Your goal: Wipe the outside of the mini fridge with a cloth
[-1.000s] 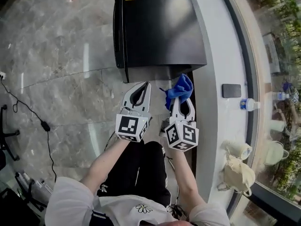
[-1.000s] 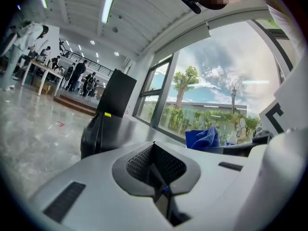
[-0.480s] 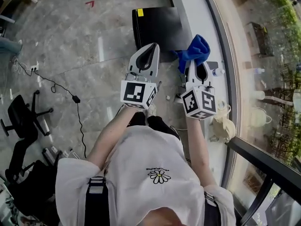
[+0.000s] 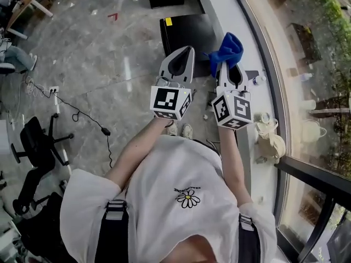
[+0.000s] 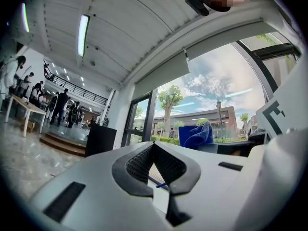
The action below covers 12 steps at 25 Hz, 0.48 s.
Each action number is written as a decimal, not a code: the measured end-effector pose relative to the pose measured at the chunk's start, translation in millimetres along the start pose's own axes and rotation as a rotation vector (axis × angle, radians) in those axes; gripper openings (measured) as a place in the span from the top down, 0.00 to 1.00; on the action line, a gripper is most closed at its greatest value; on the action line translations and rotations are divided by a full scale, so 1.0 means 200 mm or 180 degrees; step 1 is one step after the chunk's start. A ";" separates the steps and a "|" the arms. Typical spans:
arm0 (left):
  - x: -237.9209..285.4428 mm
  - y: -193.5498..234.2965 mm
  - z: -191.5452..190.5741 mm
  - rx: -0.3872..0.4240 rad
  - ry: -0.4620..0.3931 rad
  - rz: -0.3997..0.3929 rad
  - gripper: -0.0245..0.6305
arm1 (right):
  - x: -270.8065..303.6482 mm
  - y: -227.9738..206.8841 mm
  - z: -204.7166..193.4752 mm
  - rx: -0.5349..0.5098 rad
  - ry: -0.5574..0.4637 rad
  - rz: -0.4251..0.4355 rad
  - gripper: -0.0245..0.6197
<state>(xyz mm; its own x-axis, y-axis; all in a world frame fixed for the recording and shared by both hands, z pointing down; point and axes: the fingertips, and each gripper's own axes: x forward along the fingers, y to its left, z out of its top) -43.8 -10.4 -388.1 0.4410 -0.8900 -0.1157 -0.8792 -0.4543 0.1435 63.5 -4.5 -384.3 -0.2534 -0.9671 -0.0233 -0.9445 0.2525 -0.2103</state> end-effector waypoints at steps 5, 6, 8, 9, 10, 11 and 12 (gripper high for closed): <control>-0.02 0.02 0.02 0.0066 -0.0051 0.0034 0.96 | -0.06 0.05 -0.05 -0.0155 0.0115 0.0098 0.84; -0.02 0.02 0.02 0.0073 -0.0060 0.0044 0.96 | -0.06 0.06 -0.06 -0.0160 0.0137 0.0117 0.84; -0.02 0.02 0.03 0.0089 -0.0071 0.0043 0.96 | -0.06 0.07 -0.07 -0.0173 0.0167 0.0149 0.84; -0.02 0.02 0.03 0.0096 -0.0073 0.0042 0.96 | -0.06 0.08 -0.08 -0.0188 0.0174 0.0167 0.84; -0.02 0.02 0.03 0.0100 -0.0074 0.0046 0.96 | -0.06 0.09 -0.08 -0.0206 0.0179 0.0187 0.84; -0.02 0.03 0.03 0.0099 -0.0073 0.0056 0.96 | -0.05 0.10 -0.08 -0.0223 0.0182 0.0208 0.84; -0.02 0.03 0.03 0.0094 -0.0072 0.0069 0.96 | -0.05 0.11 -0.08 -0.0234 0.0185 0.0227 0.84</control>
<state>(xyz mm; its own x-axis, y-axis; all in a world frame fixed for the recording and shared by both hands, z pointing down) -52.1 -9.1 -391.8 0.4179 -0.8984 -0.1350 -0.8936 -0.4333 0.1171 41.7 11.6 -373.3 -0.3300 -0.9437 0.0215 -0.9359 0.3242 -0.1377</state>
